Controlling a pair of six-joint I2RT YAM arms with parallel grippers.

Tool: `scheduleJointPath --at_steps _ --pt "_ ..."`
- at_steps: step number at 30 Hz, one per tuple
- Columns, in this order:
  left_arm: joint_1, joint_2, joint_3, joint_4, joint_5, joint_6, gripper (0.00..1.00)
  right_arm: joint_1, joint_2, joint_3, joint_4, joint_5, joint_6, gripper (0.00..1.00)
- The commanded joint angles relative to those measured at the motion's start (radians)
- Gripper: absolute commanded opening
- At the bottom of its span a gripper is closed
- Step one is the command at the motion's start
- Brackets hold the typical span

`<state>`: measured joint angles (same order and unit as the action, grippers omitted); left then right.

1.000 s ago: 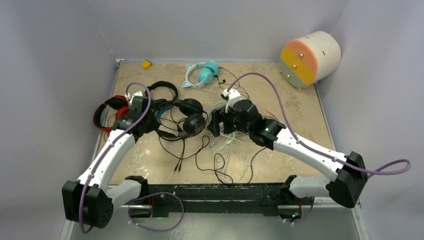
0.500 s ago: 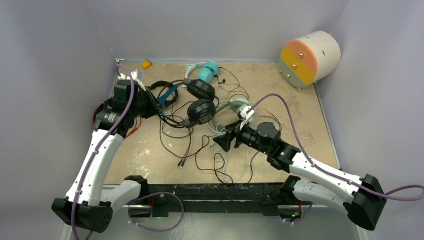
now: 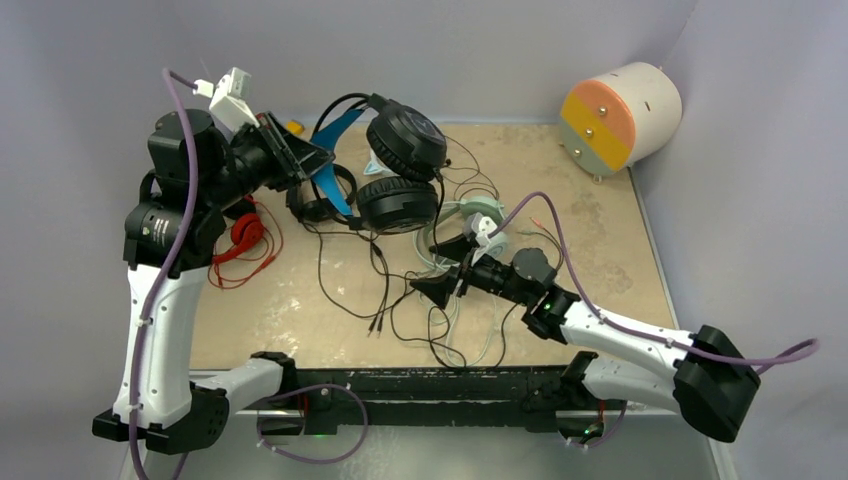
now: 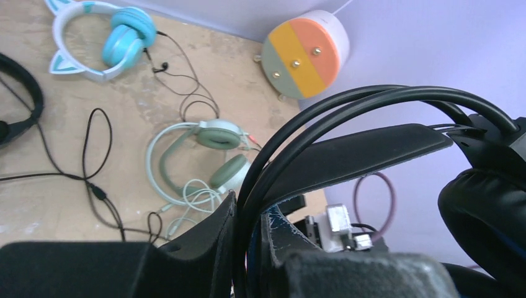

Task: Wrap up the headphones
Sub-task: Pick up the headphones from the center of the board, then wrap the headphones cable around the headphones.

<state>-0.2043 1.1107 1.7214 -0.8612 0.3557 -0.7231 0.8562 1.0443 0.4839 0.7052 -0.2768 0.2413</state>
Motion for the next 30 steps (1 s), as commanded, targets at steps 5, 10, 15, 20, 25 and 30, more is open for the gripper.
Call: scheduleJointPath --at_steps 5,10,15,20,25,30 --pt "0.005 0.058 0.164 0.000 0.122 -0.099 0.00 -0.003 0.062 0.033 0.234 -0.046 0.006 0.92" --pt "0.005 0.079 0.163 0.007 0.157 -0.119 0.00 -0.003 0.096 0.071 0.236 -0.132 -0.004 0.91" --pt "0.005 0.074 0.117 0.034 0.179 -0.155 0.00 -0.004 0.124 0.094 0.239 -0.118 -0.009 0.86" --pt "0.005 0.093 0.082 0.001 0.153 -0.188 0.00 -0.003 0.195 0.171 0.249 -0.177 0.012 0.73" --pt "0.010 0.105 0.047 0.008 0.155 -0.218 0.00 -0.003 0.267 0.202 0.307 -0.191 0.059 0.45" --pt "0.028 0.138 0.043 -0.018 0.113 -0.283 0.00 0.012 0.302 0.195 0.329 -0.271 0.114 0.13"
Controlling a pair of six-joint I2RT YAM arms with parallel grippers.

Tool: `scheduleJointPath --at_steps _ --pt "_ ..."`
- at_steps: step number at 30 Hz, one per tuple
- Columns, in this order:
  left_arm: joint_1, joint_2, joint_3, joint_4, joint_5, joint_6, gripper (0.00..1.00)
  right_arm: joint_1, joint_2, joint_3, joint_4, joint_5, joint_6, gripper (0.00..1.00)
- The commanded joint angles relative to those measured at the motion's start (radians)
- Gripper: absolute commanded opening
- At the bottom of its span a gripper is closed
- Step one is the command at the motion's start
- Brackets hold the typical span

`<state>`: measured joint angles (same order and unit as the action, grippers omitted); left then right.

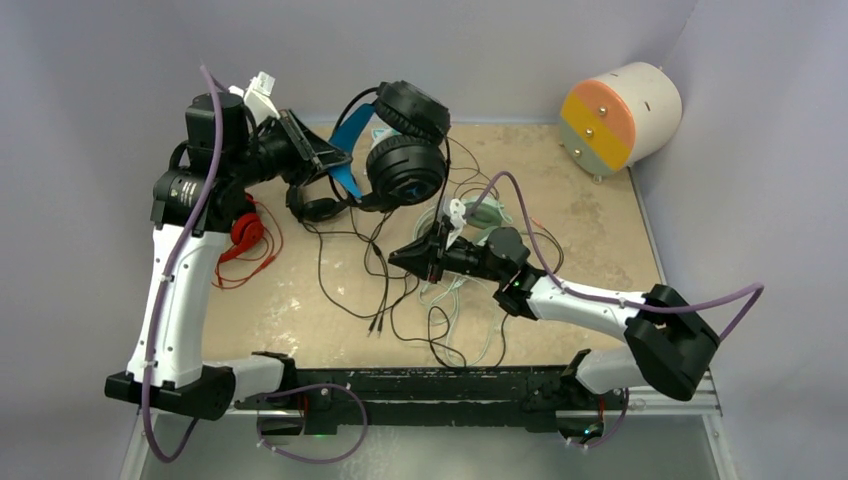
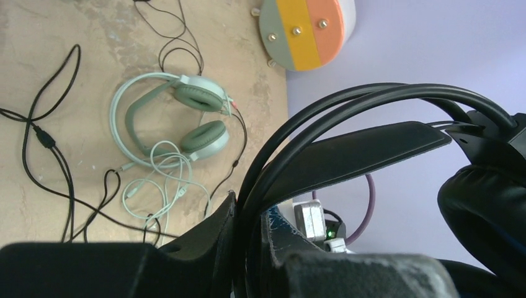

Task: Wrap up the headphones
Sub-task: Wrap the headphones cable around the headphones.

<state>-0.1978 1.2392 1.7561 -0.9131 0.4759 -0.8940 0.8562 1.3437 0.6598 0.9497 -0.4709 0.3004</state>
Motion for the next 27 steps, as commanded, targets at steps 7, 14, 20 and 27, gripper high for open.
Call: scheduleJointPath --at_steps 7,14,20,27 --pt "0.081 0.037 -0.106 0.040 -0.124 -0.278 0.00 0.118 -0.016 -0.042 0.058 -0.014 0.094 0.00" --pt "0.134 0.008 -0.276 0.174 -0.057 -0.326 0.00 0.133 -0.001 0.003 -0.106 -0.008 0.120 0.00" --pt "0.156 -0.084 -0.404 0.214 -0.135 -0.365 0.00 0.133 0.035 0.079 -0.259 -0.001 0.104 0.00" --pt "0.191 -0.087 -0.472 0.428 0.331 -0.289 0.00 0.083 0.062 0.069 -0.263 -0.038 0.158 0.00"
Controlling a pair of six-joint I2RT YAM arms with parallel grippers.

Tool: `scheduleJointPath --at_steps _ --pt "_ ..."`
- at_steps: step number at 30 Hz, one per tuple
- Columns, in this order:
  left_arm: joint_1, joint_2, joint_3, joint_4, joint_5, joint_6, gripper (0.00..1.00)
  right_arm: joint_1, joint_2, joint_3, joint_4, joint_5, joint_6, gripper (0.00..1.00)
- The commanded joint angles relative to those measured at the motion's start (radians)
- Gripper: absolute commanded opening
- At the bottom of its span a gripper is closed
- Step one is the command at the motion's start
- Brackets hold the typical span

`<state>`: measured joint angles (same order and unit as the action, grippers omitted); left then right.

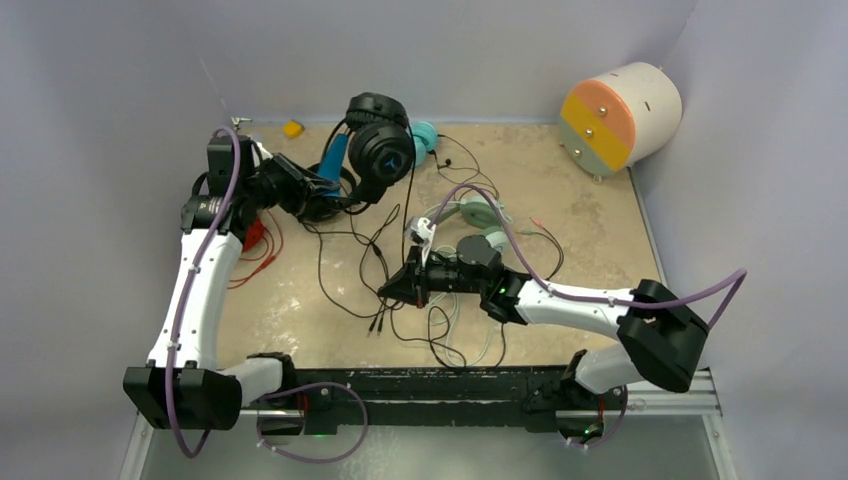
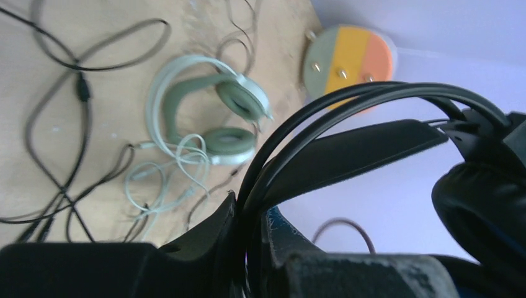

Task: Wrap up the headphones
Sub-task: Wrap the headphones cable around the headphones.

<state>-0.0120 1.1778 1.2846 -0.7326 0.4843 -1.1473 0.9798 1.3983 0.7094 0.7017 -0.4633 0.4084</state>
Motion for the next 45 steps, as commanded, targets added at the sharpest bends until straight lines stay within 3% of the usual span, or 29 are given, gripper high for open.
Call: scheduleJointPath --at_steps 1,5,10,17,23,35,45 --pt "0.006 -0.037 -0.001 0.260 0.348 -0.009 0.00 -0.072 0.012 0.007 0.031 -0.091 0.083 0.00" --pt "0.005 -0.106 -0.018 0.264 0.391 0.095 0.00 -0.181 0.073 0.031 0.114 -0.312 0.163 0.00" --pt "0.003 -0.173 -0.132 0.357 0.544 0.154 0.00 -0.255 0.112 0.088 0.080 -0.399 0.184 0.00" --pt "-0.061 -0.218 -0.227 0.372 0.585 0.260 0.00 -0.286 0.156 0.273 -0.195 -0.412 0.065 0.00" --pt "-0.245 -0.166 -0.181 0.202 0.386 0.461 0.00 -0.289 0.174 0.390 -0.386 -0.349 -0.011 0.00" --pt "-0.259 -0.209 -0.181 0.039 0.047 0.871 0.00 -0.387 0.092 0.392 -0.522 -0.342 -0.035 0.00" --pt "-0.451 -0.265 -0.226 0.089 -0.495 1.085 0.00 -0.389 0.019 0.467 -0.831 -0.159 -0.177 0.02"
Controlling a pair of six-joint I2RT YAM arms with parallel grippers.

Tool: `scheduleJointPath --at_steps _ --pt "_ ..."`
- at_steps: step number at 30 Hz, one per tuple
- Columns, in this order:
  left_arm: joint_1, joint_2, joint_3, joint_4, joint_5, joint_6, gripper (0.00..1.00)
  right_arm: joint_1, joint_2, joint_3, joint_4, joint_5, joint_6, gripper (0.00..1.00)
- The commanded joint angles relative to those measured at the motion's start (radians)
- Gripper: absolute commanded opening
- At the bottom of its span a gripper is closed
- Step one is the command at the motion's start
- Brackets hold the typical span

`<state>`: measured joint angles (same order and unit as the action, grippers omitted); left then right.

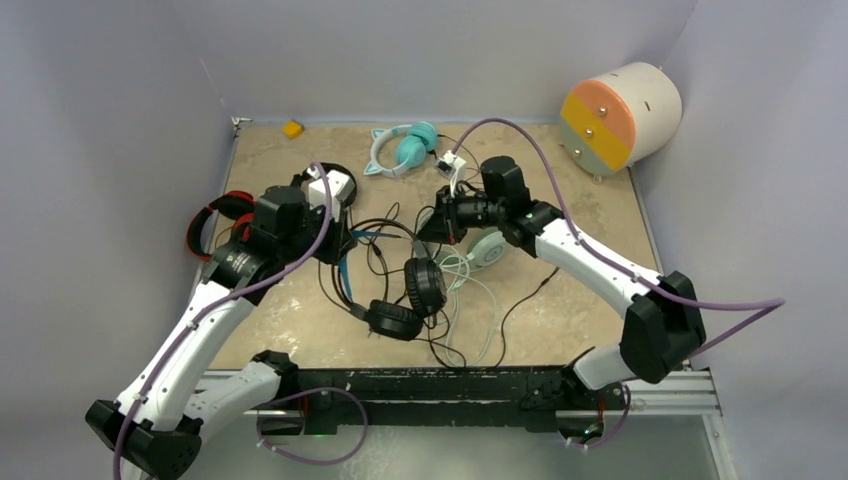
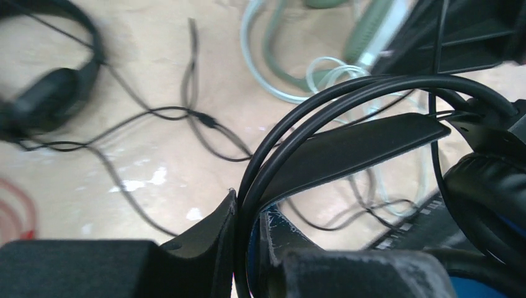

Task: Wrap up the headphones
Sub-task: Wrap the headphones cable around the headphones.

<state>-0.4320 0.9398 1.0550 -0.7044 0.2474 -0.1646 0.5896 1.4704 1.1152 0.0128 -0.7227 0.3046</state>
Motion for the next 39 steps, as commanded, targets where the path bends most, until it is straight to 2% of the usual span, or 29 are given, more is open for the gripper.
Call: scheduleJointPath --at_steps 1,5,11,16,19,22,25,29,32,39 --pt "-0.042 -0.026 0.004 0.066 -0.326 0.121 0.00 0.001 -0.055 0.068 -0.174 0.123 -0.080 0.02" --pt "-0.071 -0.031 -0.010 0.138 -0.517 0.196 0.00 0.001 -0.056 0.089 -0.252 0.125 -0.096 0.02" --pt "-0.096 -0.047 -0.067 0.303 -0.677 0.297 0.00 0.001 -0.056 0.114 -0.266 -0.094 -0.081 0.02" --pt "-0.104 -0.003 -0.070 0.334 -0.735 0.302 0.00 0.001 -0.062 0.110 -0.163 -0.272 0.049 0.08" --pt "-0.104 0.016 -0.066 0.335 -0.807 0.265 0.00 0.002 -0.059 0.092 -0.025 -0.327 0.187 0.13" --pt "-0.105 0.019 -0.042 0.317 -0.847 0.163 0.00 0.006 -0.042 0.050 0.163 -0.371 0.378 0.15" --pt "-0.104 0.025 -0.012 0.284 -0.897 -0.015 0.00 0.024 -0.023 0.031 0.269 -0.360 0.472 0.16" --pt "-0.105 0.099 0.069 0.145 -1.042 -0.274 0.00 0.094 -0.009 0.052 0.235 -0.282 0.449 0.20" --pt "-0.103 0.144 0.125 0.040 -1.084 -0.448 0.00 0.136 -0.005 0.063 0.182 -0.173 0.395 0.23" --pt "-0.103 0.115 0.105 0.069 -1.074 -0.617 0.00 0.187 0.015 0.018 0.176 -0.028 0.326 0.25"
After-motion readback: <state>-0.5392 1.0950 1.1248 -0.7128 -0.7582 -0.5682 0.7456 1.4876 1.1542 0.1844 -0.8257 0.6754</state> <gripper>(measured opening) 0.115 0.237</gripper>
